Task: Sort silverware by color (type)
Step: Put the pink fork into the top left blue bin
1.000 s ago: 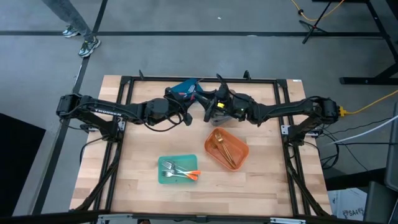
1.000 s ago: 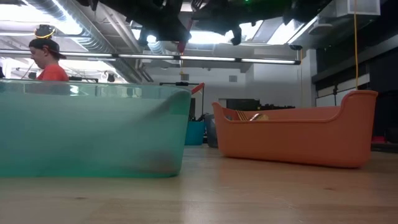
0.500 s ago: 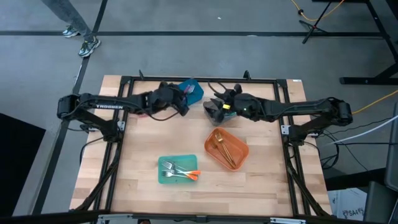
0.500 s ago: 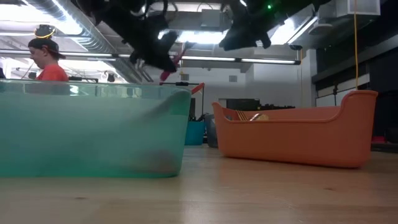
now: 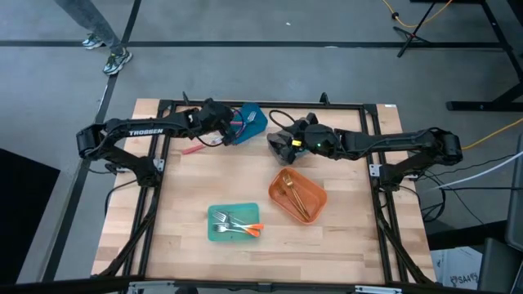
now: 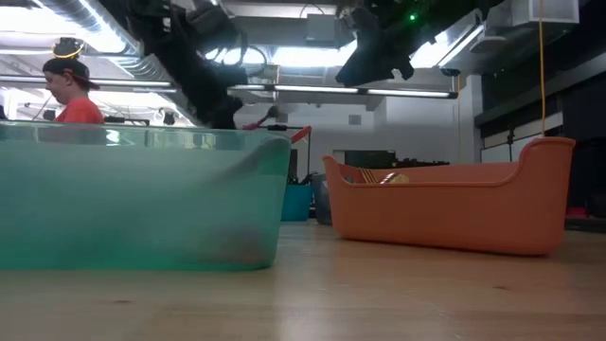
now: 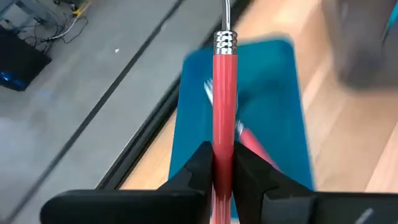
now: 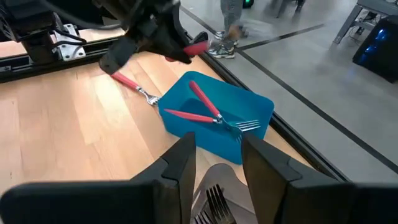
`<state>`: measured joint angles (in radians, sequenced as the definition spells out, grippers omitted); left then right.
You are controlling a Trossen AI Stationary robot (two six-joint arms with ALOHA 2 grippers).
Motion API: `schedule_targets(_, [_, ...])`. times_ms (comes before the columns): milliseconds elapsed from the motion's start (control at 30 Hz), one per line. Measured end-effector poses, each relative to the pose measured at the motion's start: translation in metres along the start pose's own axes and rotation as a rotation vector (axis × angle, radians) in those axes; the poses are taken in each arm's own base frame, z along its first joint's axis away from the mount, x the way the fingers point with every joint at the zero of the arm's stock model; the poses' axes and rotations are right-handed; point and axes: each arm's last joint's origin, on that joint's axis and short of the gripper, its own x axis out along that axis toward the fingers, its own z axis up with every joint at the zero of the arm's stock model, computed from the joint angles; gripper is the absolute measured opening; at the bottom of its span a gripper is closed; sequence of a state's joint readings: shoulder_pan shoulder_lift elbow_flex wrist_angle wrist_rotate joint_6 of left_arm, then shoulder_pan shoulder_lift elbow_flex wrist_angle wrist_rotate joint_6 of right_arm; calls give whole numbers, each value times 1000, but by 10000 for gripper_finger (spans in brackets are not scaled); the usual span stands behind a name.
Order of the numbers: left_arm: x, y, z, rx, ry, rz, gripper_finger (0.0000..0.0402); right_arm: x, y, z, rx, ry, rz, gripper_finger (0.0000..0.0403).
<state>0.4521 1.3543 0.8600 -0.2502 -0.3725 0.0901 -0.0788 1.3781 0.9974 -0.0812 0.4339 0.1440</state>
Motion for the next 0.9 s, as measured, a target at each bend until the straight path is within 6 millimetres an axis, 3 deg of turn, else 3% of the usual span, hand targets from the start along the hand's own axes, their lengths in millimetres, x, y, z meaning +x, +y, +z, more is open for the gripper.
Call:
schedule_targets(467, [47, -11, -26, 541, 253, 112, 32, 0, 0, 0, 7, 4, 0, 117])
schedule_targets(900, [51, -8, -30, 778, 362, 242, 36, 0, 0, 0, 8, 4, 0, 117])
